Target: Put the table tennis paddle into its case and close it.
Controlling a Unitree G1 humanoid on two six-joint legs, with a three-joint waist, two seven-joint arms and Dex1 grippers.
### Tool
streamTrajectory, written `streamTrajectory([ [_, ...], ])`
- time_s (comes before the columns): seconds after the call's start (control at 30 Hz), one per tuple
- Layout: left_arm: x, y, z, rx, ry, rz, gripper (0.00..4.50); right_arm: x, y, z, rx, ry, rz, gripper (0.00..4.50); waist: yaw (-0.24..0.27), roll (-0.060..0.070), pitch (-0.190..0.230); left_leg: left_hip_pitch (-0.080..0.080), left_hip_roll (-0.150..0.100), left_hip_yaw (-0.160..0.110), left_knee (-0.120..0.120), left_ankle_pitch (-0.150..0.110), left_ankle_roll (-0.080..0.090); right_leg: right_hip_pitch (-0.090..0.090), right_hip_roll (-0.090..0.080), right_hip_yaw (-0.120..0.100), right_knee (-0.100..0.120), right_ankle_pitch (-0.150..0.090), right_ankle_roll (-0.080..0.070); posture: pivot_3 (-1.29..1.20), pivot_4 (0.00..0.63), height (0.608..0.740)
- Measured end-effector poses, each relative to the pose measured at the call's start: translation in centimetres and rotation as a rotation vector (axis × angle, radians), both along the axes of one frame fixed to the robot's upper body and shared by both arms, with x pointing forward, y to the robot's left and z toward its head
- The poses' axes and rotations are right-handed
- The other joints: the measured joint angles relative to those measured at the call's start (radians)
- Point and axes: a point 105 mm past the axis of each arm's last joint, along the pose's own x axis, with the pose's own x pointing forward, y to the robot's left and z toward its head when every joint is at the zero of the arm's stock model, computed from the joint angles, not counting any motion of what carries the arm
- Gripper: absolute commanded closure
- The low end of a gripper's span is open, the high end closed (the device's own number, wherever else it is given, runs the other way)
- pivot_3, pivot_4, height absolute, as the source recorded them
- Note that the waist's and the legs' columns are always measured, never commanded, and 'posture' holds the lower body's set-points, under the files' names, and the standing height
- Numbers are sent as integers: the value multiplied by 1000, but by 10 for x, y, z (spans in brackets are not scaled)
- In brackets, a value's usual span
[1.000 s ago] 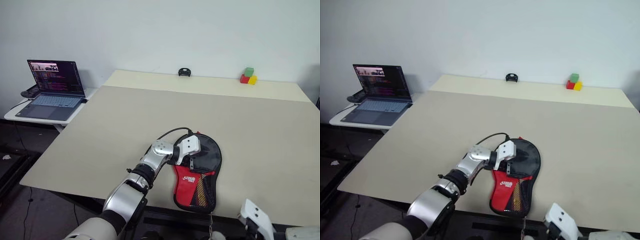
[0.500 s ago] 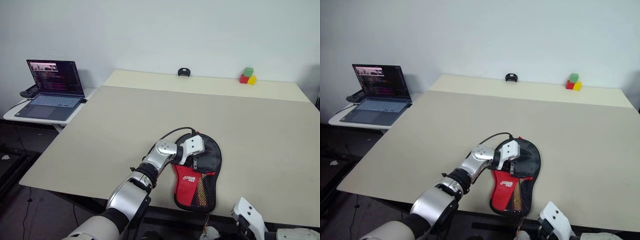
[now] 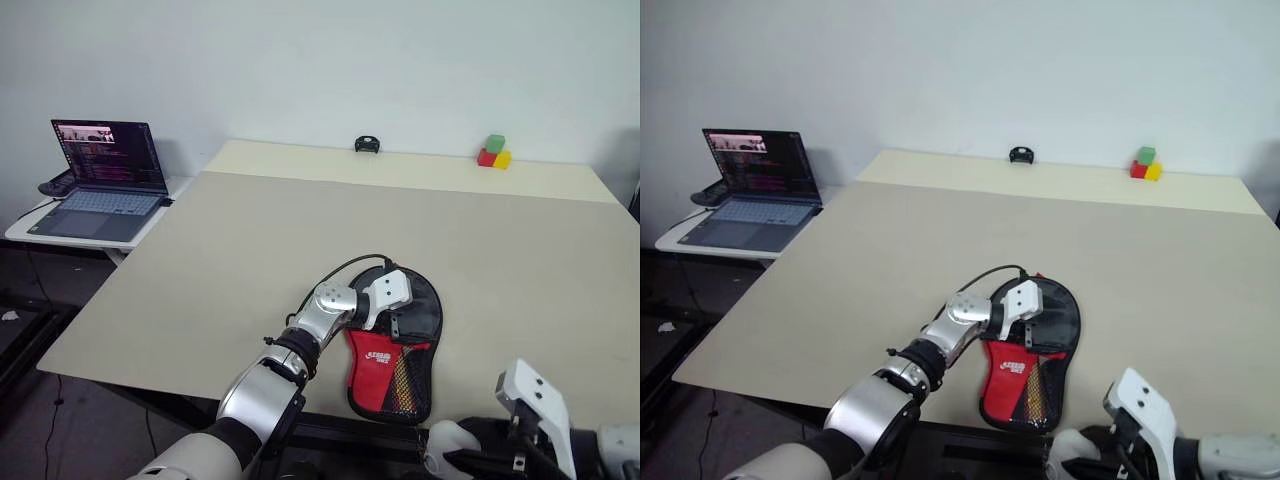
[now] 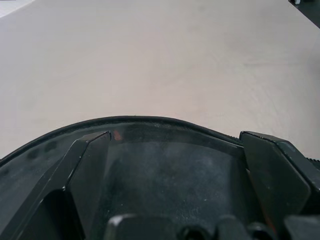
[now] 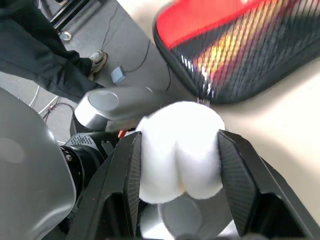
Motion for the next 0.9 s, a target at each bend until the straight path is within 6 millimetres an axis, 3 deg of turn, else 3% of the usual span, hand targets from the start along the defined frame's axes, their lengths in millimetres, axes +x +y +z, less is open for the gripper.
streamTrajectory([
  [0.07,0,0,0,-5,-2,1,0,12,-6,14,9,-46,-7,2162,1,0,0,0,0,-1,0,0,0,0,0,0,0,0,0,0,150,740],
  [0.17,-1,3,1,-14,-11,1,0,10,-5,19,27,-9,34,1619,1,0,0,-1,1,-1,-1,0,0,0,0,1,-1,0,0,0,150,740],
  [0.33,1,8,1,-23,-16,17,0,24,-4,23,46,-30,62,56,-7,-1,0,-1,1,0,0,0,0,-1,0,2,0,0,0,0,150,740],
  [0.57,0,34,10,-60,-27,43,0,102,-33,30,60,-235,-116,56,-33,0,2,-6,2,2,-1,0,0,-10,1,6,3,1,-1,0,150,740],
  [0.77,3,64,46,-129,-61,103,0,133,-40,26,87,-350,-137,56,-41,3,3,-9,2,3,0,1,-1,-14,1,6,3,0,-2,0,150,740],
  [0.9,-7,86,66,-168,-38,145,0,154,-40,31,148,-471,-144,56,-48,3,4,-9,2,3,0,1,-1,-14,0,7,3,0,-2,0,150,740],
])
